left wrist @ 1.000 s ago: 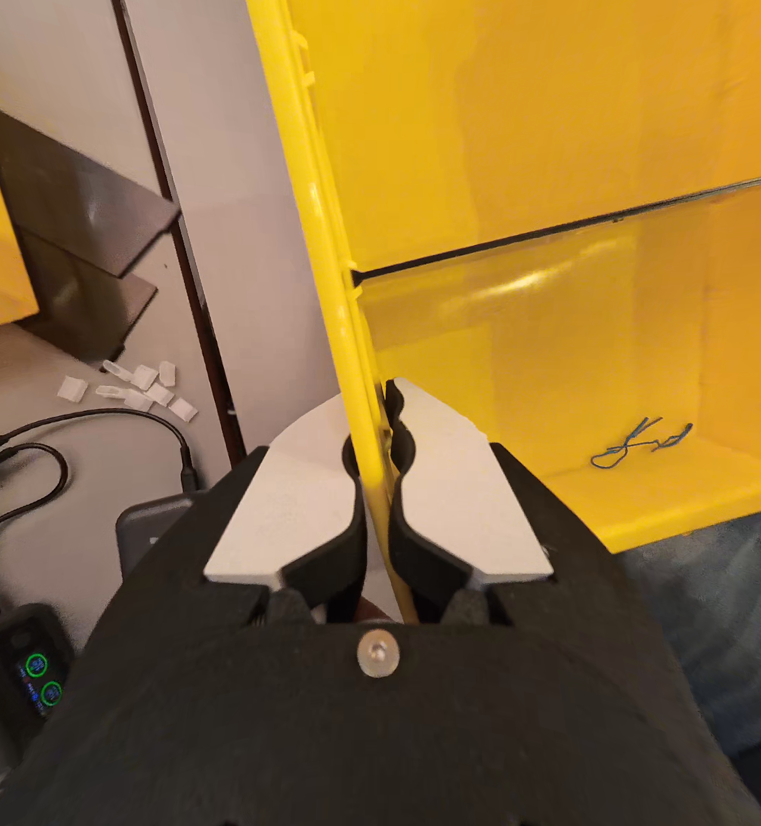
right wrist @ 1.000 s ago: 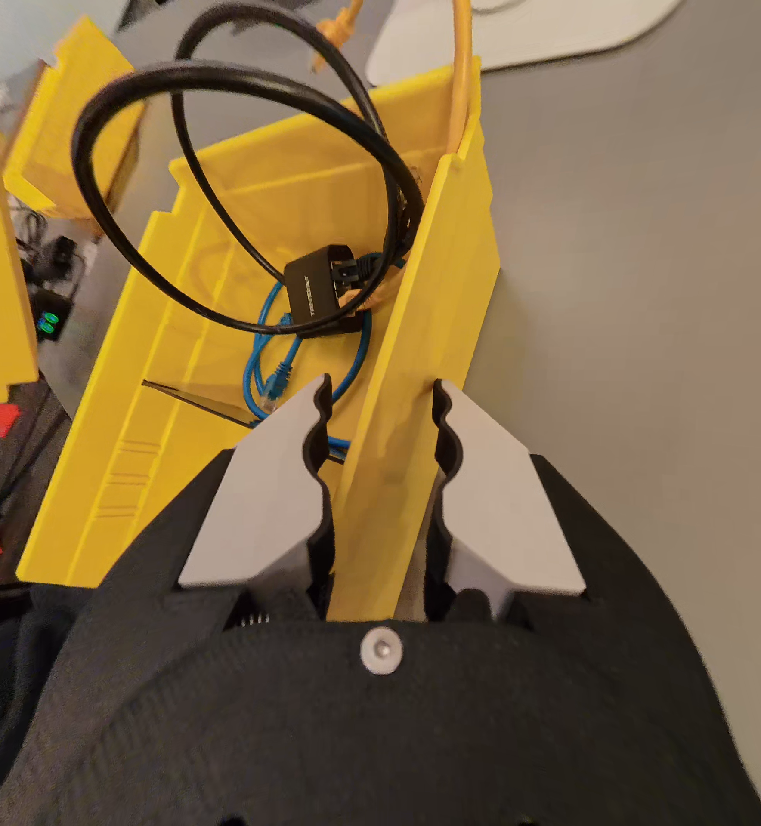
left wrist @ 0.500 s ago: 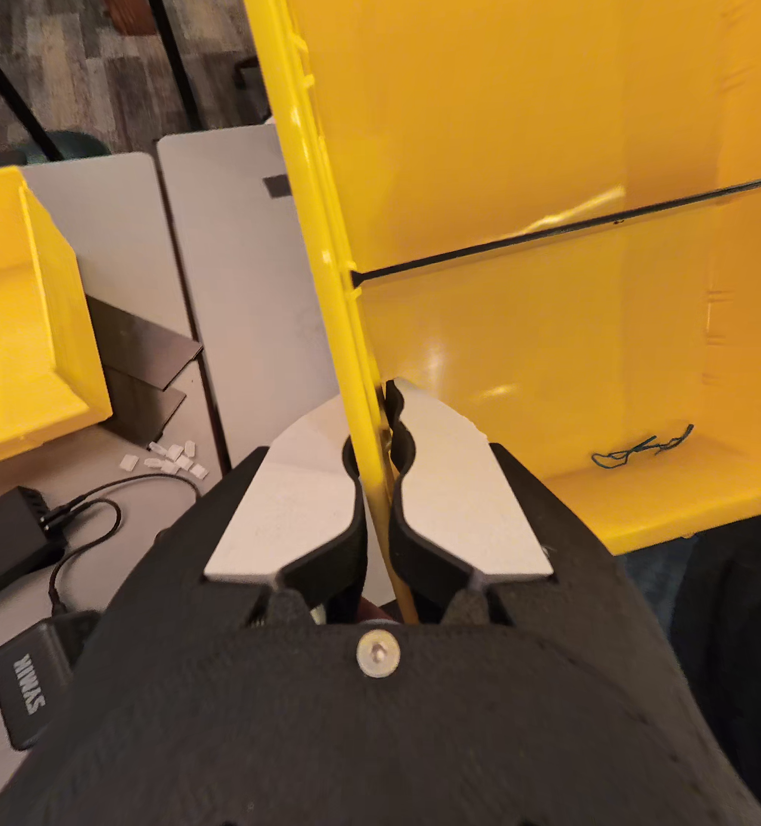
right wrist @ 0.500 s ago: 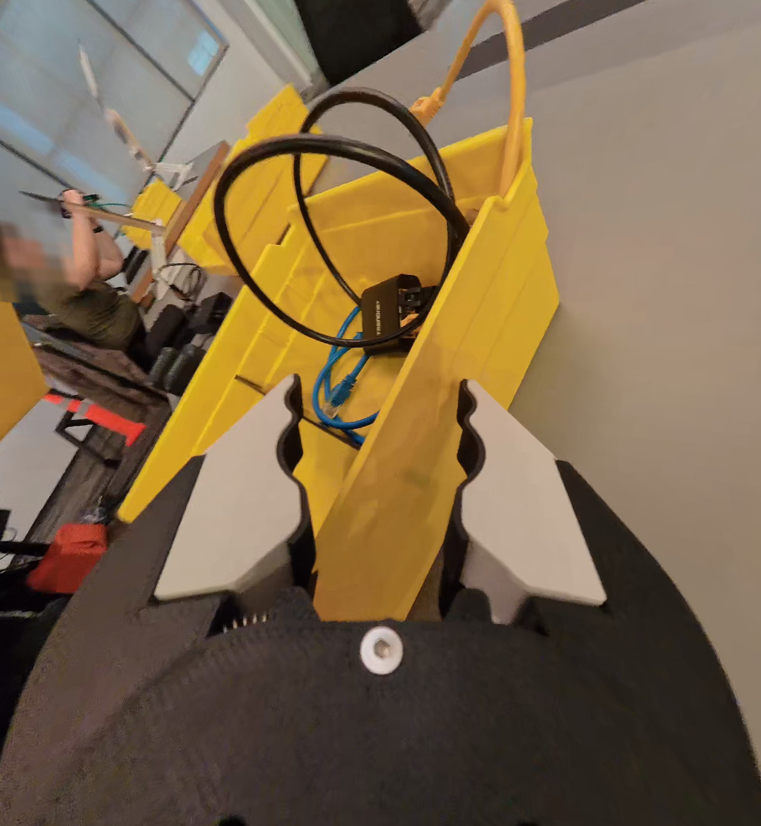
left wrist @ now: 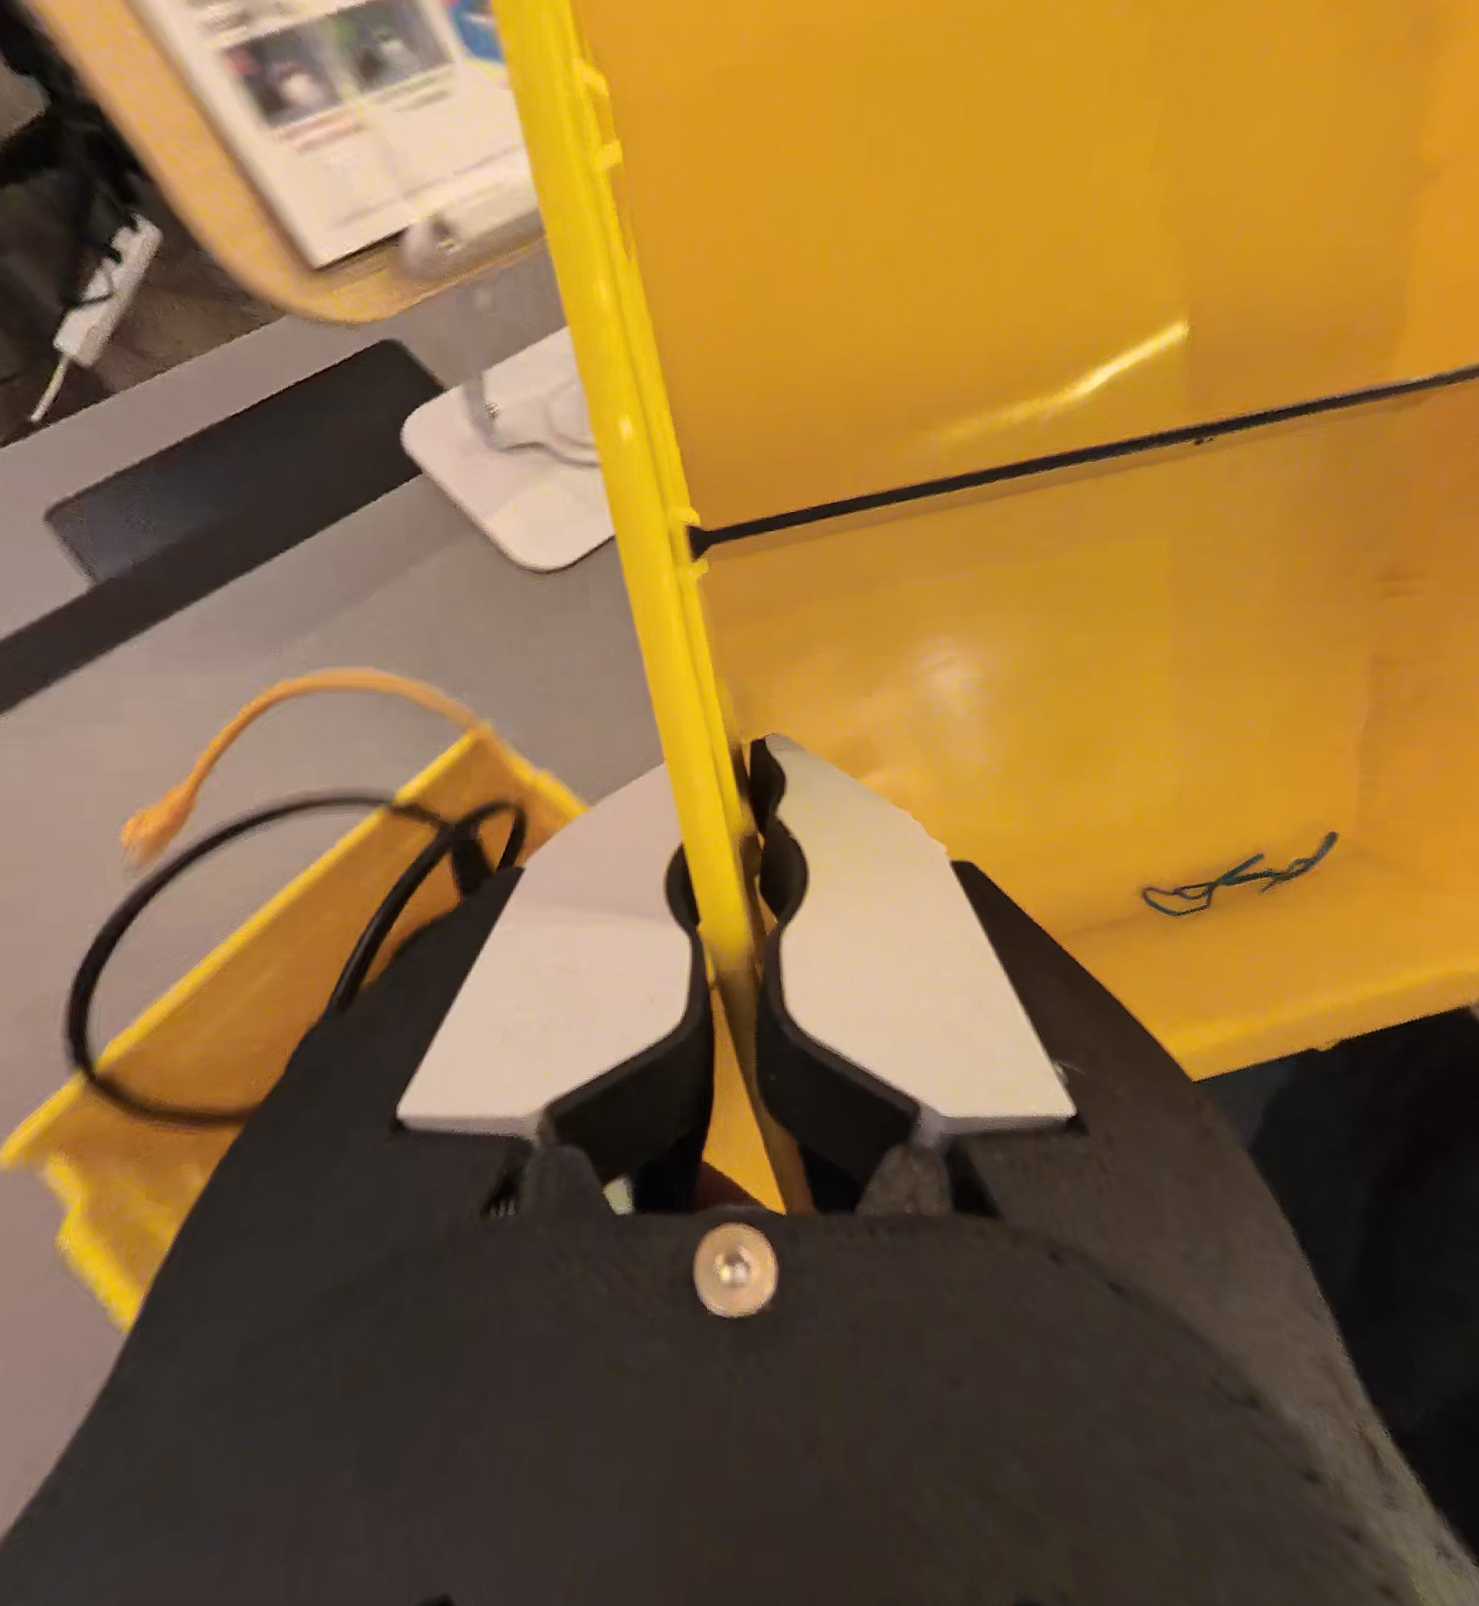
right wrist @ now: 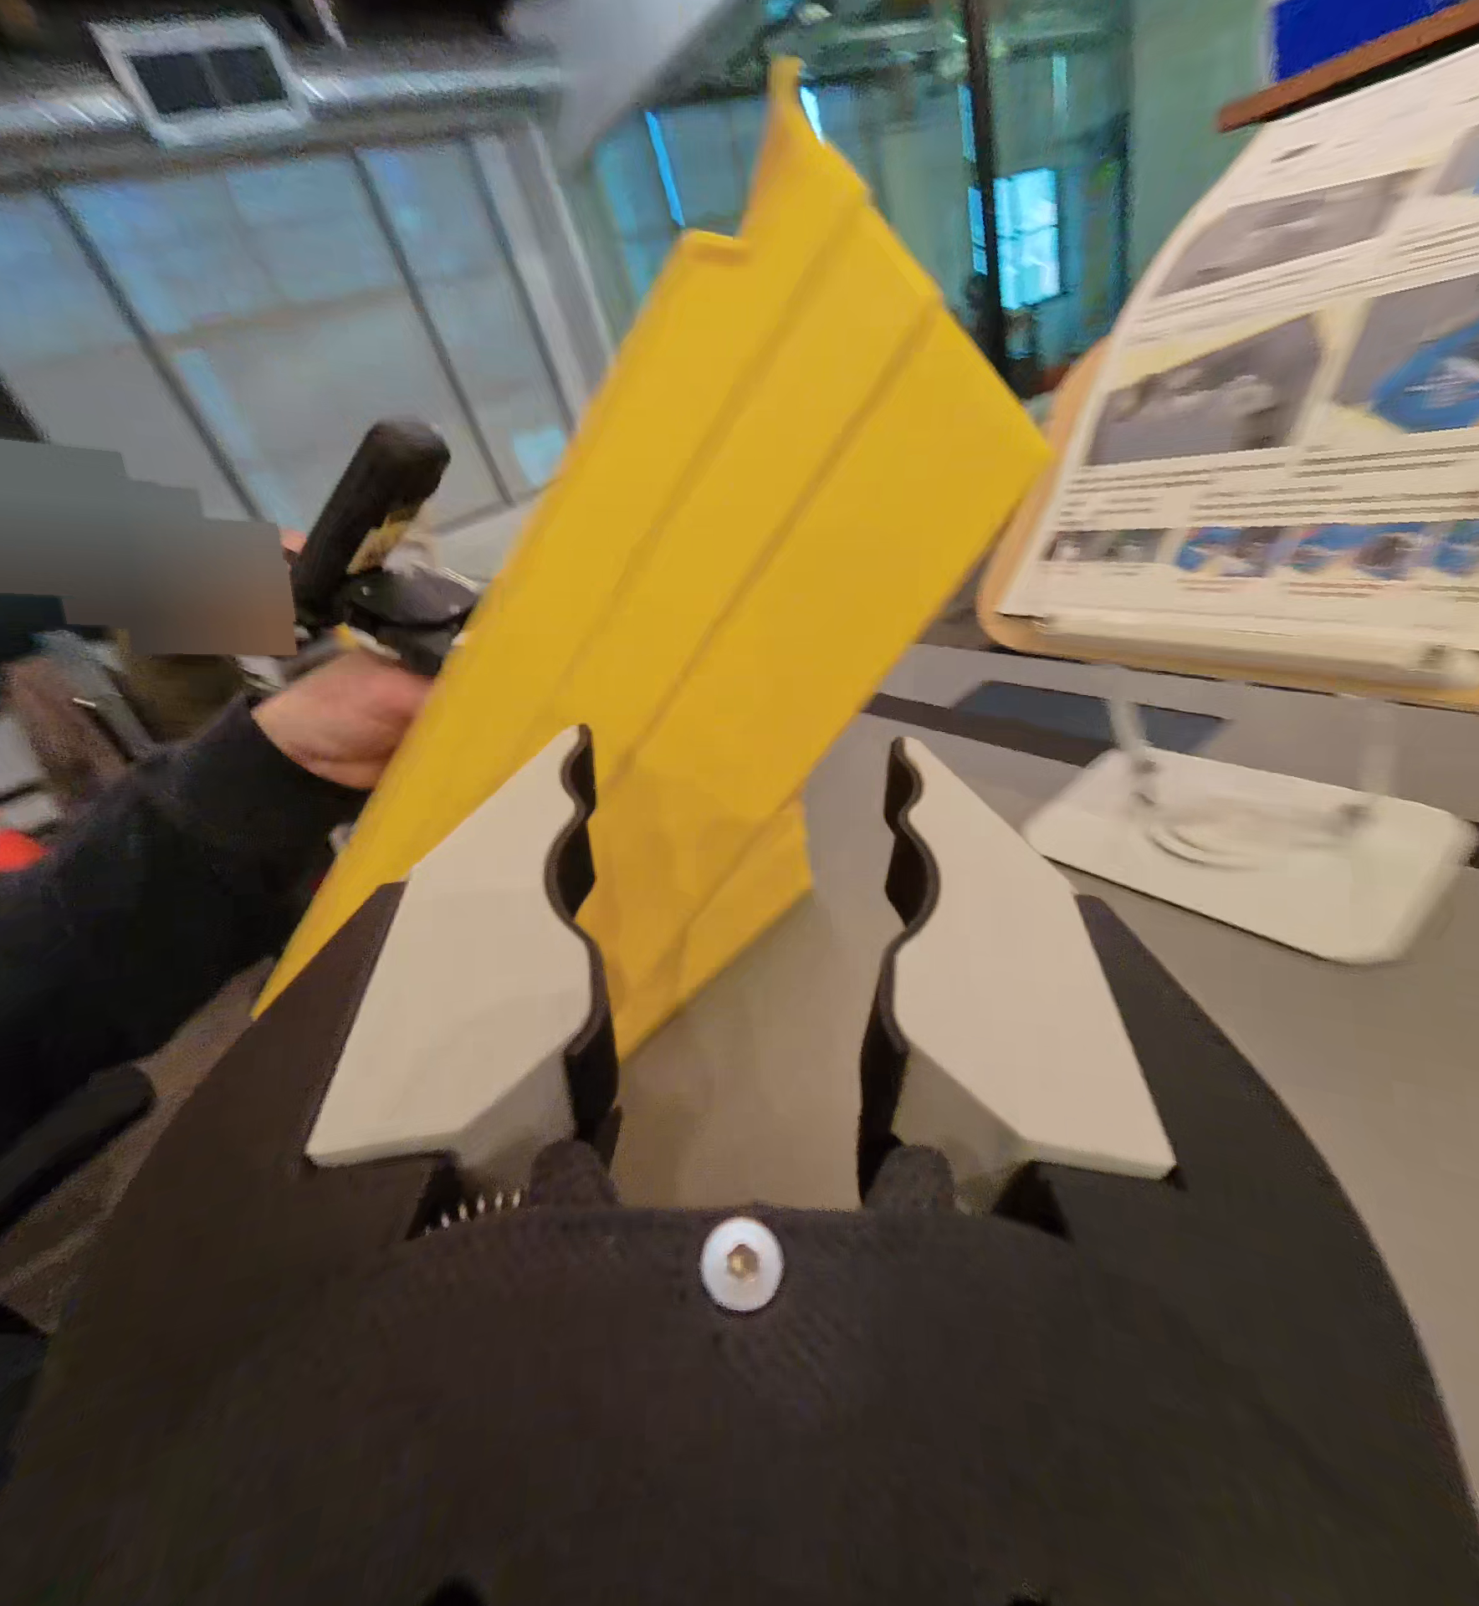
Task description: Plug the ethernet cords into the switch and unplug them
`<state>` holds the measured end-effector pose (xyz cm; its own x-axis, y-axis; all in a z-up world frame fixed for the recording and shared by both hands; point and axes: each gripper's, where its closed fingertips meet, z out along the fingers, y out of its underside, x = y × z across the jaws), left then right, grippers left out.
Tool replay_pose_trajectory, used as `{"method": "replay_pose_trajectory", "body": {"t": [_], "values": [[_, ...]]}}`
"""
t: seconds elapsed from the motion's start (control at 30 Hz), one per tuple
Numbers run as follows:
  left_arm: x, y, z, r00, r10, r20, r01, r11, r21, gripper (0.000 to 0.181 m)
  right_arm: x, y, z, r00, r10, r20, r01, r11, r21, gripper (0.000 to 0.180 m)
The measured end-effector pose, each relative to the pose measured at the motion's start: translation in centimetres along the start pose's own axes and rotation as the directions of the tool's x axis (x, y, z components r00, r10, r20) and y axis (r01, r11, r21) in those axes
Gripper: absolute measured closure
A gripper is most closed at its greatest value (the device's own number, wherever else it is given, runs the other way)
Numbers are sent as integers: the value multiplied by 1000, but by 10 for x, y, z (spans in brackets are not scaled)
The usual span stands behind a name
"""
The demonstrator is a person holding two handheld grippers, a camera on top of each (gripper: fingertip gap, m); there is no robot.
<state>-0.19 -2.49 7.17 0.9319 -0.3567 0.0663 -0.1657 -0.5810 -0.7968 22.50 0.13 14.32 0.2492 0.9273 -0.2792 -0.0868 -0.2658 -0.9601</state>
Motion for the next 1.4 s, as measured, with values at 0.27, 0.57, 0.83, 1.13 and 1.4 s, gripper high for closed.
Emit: {"method": "replay_pose_trajectory", "body": {"t": [0.27,0.57,0.83,1.13,1.4], "values": [[69,-48,139,997,42,-69,-50,993,-110,176,82,36,-80,943,52,-330,-89,991,-98,88],[145,-1,243,988,-15,-153,-27,962,-270,173,149,105,-112,852,-45,-522,-146,936,-319,80],[195,42,267,965,-133,-224,32,914,-405,158,209,157,-154,743,-229,-628,-207,815,-542,114],[265,55,250,872,-238,-427,8,881,-473,107,240,180,-188,754,-230,-615,-295,719,-630,142],[235,31,170,856,-141,-497,-12,957,-291,98,247,181,-197,779,-282,-560,-257,672,-695,151]]}}
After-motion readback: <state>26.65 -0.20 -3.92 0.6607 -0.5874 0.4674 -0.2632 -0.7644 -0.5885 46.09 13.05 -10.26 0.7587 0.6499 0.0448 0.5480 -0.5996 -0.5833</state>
